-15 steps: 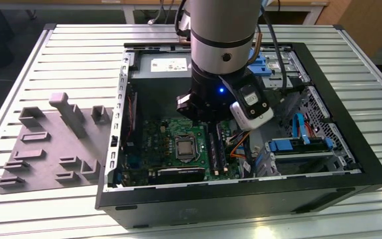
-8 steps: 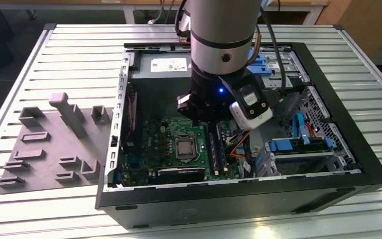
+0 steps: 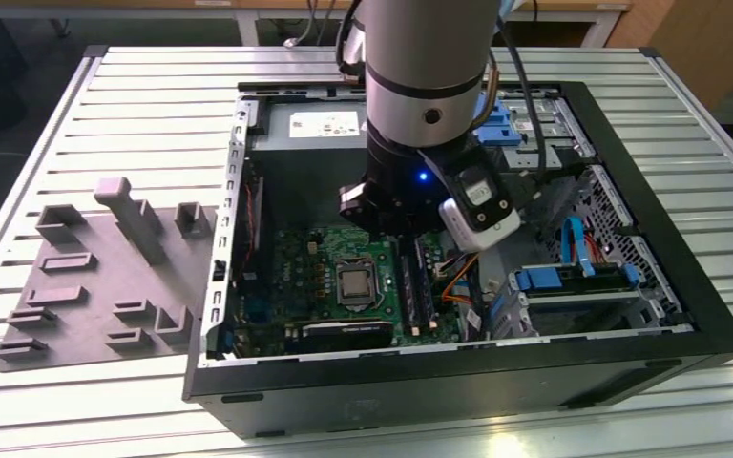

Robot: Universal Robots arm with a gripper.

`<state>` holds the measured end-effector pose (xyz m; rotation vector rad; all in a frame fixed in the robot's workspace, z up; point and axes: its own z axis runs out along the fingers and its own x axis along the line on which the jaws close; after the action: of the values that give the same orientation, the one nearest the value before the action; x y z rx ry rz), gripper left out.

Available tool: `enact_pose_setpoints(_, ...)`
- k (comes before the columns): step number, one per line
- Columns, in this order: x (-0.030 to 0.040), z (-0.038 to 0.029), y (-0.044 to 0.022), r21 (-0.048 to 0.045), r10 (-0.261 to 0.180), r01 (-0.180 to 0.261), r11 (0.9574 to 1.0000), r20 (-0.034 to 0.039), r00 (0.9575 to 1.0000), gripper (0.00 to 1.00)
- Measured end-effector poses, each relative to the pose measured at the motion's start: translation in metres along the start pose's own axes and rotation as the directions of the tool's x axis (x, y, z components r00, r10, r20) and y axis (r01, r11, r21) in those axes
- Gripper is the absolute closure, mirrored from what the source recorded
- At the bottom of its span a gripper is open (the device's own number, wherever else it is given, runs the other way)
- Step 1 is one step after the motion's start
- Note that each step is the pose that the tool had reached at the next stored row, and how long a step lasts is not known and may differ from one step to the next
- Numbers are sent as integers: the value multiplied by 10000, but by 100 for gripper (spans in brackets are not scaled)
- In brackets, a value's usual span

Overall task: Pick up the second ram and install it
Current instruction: 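Insert the second ram into the second slot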

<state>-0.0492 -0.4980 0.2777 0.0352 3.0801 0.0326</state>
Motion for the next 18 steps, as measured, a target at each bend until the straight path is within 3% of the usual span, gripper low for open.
enact_pose_setpoints(18, 1, 68, 4, 0, 12, -12, 10000, 0, 10000, 88)
